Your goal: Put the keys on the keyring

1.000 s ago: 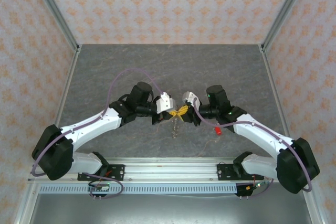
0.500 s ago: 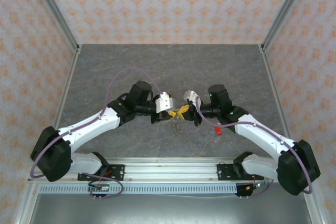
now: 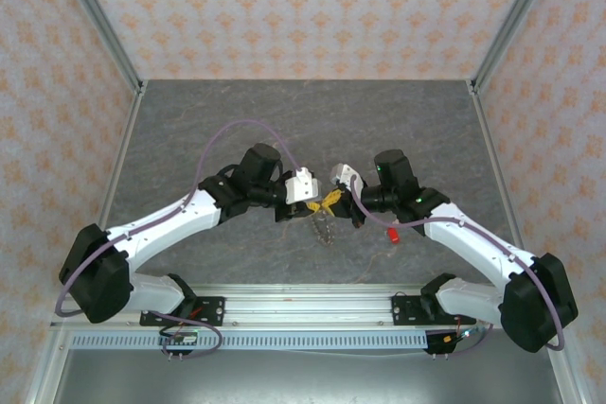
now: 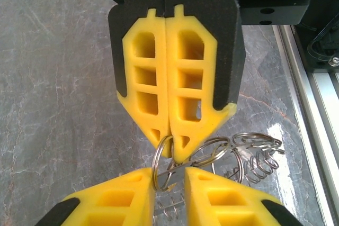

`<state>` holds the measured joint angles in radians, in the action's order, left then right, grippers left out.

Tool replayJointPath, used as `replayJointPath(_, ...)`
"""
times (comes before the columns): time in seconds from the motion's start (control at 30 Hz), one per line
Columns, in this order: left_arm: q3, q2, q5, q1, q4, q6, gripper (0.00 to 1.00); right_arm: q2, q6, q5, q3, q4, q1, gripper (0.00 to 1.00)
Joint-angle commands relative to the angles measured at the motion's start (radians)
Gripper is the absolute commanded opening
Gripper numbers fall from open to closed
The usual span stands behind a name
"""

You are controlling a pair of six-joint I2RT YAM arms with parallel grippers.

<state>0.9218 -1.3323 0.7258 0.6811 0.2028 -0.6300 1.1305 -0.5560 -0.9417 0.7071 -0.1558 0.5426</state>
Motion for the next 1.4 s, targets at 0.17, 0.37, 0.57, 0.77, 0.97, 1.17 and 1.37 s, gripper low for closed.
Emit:
replayJointPath(0.17, 0.054, -0.020, -0.012, 0.011, 0.040, -0.014, 0.11, -0.006, -0.032, 0.021, 0.057, 0.012, 0.014, 0.00)
replayJointPath(0.37, 0.000, 0.004, -0.048, 0.003, -0.096, 0.090, 0.00, -0.046, 0.012, 0.024, 0.047, 0.053, 0.016, 0.00)
replayJointPath(0.57, -0.139, 0.081, 0.035, -0.032, -0.399, 0.244, 0.00, -0.068, 0.039, 0.123, -0.022, 0.063, 0.015, 0.08)
replayJointPath(0.77, -0.170, 0.102, 0.095, -0.034, -0.469, 0.274, 0.00, -0.047, 0.154, 0.083, -0.105, 0.238, 0.012, 0.13)
replayJointPath(0.97, -0.180, 0.107, 0.107, -0.034, -0.486, 0.284, 0.00, -0.034, 0.192, 0.063, -0.124, 0.290, 0.009, 0.14)
replayJointPath(1.17, -0.175, 0.110, 0.111, -0.034, -0.479, 0.277, 0.00, -0.034, 0.210, 0.065, -0.136, 0.305, 0.005, 0.07)
replayJointPath(1.37, -0.178, 0.104, 0.135, -0.034, -0.519, 0.298, 0.00, 0.037, 0.291, -0.033, -0.140, 0.381, 0.006, 0.00)
